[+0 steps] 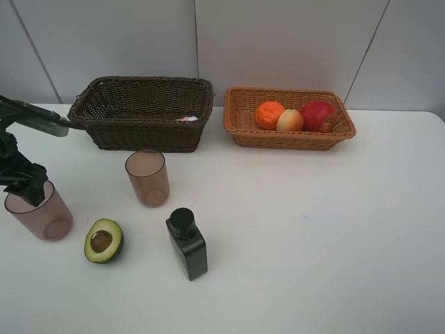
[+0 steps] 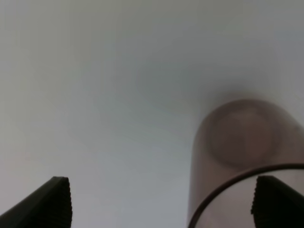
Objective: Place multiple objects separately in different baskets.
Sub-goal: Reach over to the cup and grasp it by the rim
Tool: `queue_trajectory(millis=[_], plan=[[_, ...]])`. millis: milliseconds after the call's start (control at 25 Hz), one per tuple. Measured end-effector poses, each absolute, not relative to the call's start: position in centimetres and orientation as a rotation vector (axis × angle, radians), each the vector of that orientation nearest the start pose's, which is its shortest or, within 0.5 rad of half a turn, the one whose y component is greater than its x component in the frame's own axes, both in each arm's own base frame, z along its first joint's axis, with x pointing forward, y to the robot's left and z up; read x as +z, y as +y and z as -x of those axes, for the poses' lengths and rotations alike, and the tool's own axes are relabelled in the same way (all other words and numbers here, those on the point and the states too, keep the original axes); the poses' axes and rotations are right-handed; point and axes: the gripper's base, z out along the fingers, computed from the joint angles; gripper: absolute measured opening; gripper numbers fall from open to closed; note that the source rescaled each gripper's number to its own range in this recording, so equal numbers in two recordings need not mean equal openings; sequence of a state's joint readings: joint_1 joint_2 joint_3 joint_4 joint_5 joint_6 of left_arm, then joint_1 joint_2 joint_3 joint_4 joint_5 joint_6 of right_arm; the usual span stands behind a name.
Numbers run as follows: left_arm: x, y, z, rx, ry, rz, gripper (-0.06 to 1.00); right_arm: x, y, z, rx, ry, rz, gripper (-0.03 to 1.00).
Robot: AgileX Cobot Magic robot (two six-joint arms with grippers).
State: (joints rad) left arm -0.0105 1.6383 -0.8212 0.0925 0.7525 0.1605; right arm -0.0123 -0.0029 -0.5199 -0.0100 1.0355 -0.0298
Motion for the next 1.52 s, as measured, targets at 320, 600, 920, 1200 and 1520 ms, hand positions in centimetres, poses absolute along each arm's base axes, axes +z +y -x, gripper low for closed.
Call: queue_trajectory(millis=[320, 600, 920, 1200, 1520], plan=[[15.1, 0.3, -27.1, 0.107, 3.044, -0.361, 1.00, 28.5, -0.1, 0.7, -0.039, 1.996, 0.017, 1.00], [14.1, 0.5, -27.2, 0.102, 3.075, -0.357, 1.00, 28.5, -0.1, 0.7, -0.039, 1.996, 0.017, 1.00], [14.0, 0.4, -27.3, 0.095, 3.069, -0.349, 0.97, 28.5, -0.1, 0.7, -0.039, 1.996, 0.017, 1.00], [13.9, 0.2, -27.4, 0.059, 3.066, -0.309, 0.37, 28.5, -0.1, 0.7, -0.039, 1.996, 0.017, 1.00], [14.1, 0.1, -27.5, 0.039, 3.060, -0.284, 0.01, 28.5, -0.1, 0.7, -0.039, 1.996, 0.017, 1.00]])
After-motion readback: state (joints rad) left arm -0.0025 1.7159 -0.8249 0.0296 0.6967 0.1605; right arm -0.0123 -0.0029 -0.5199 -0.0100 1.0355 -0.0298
